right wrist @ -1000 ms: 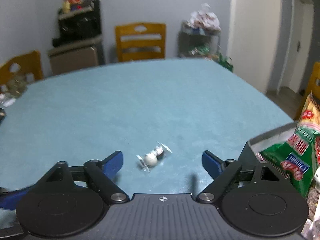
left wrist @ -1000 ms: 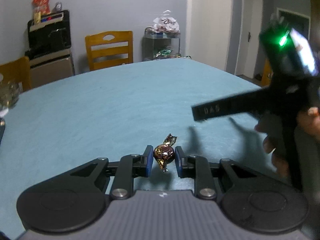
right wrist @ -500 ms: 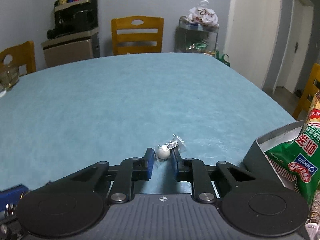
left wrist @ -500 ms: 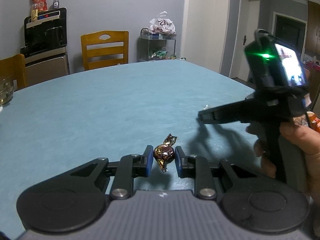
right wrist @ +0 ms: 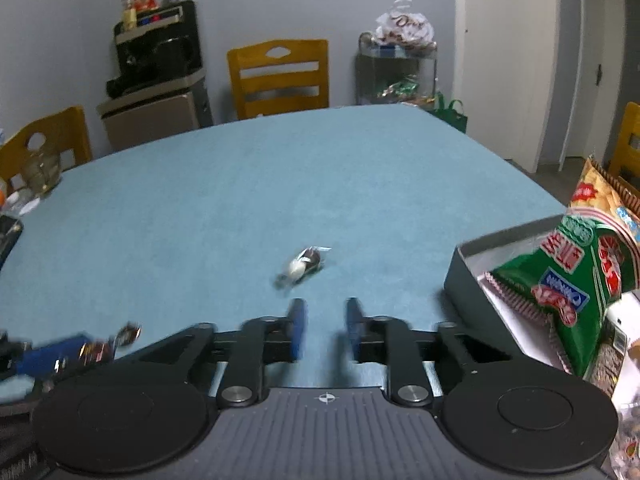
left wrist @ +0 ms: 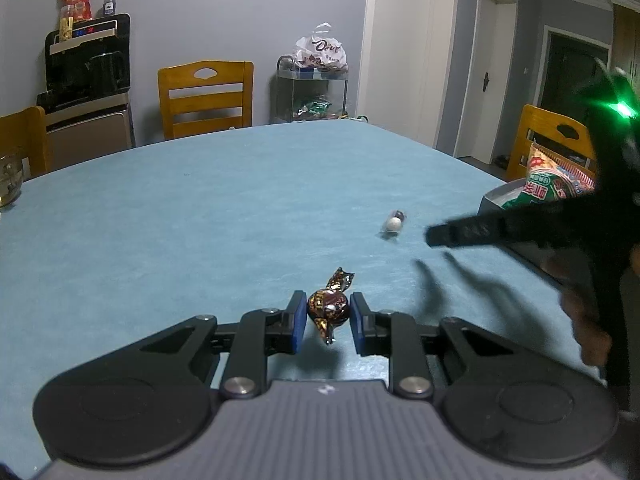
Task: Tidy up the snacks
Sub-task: 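Close left tool on gold-wrapped candy while right tool grasps white wrapped candy, then carry both candies with both tools over the gray box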
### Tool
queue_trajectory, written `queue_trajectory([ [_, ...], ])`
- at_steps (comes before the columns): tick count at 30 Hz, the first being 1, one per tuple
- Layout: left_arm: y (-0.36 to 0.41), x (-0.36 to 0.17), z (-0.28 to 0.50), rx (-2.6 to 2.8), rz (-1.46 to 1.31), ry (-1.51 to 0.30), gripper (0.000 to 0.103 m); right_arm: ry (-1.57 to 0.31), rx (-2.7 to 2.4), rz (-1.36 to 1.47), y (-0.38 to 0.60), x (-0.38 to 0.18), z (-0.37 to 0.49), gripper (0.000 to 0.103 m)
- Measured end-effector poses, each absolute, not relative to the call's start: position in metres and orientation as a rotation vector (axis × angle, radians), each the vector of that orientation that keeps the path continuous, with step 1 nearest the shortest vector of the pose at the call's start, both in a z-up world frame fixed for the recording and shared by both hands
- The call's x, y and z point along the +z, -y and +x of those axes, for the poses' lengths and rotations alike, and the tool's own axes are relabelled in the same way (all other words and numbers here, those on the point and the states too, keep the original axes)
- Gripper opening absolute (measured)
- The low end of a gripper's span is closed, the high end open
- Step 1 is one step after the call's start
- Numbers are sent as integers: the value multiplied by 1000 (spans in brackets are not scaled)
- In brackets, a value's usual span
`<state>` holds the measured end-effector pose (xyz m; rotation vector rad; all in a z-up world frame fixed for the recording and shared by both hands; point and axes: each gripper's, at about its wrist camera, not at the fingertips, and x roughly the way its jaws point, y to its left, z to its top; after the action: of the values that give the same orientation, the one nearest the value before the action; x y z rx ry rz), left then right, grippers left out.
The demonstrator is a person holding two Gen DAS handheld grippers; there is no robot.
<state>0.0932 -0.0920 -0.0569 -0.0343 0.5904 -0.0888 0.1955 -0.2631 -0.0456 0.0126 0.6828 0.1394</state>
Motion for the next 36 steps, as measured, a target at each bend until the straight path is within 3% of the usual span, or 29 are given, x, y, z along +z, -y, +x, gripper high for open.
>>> queue_trajectory([
  [4,88,-56,93,-80,-31,-588,21,-683,135,43,258,-46,214,44],
  [14,94,-58,92,-79,-26,-585,21,-709,76,71,249,-61,248,44],
  [21,94,-56,91,-76,-26,-591,21,-683,105,-10,241,-66,242,28],
  [22,94,-56,91,-74,-25,-593,21,-684,114,-18,241,-66,241,16],
  [36,98,-55,88,-68,-6,-582,21,-661,229,-56,255,-44,174,17],
])
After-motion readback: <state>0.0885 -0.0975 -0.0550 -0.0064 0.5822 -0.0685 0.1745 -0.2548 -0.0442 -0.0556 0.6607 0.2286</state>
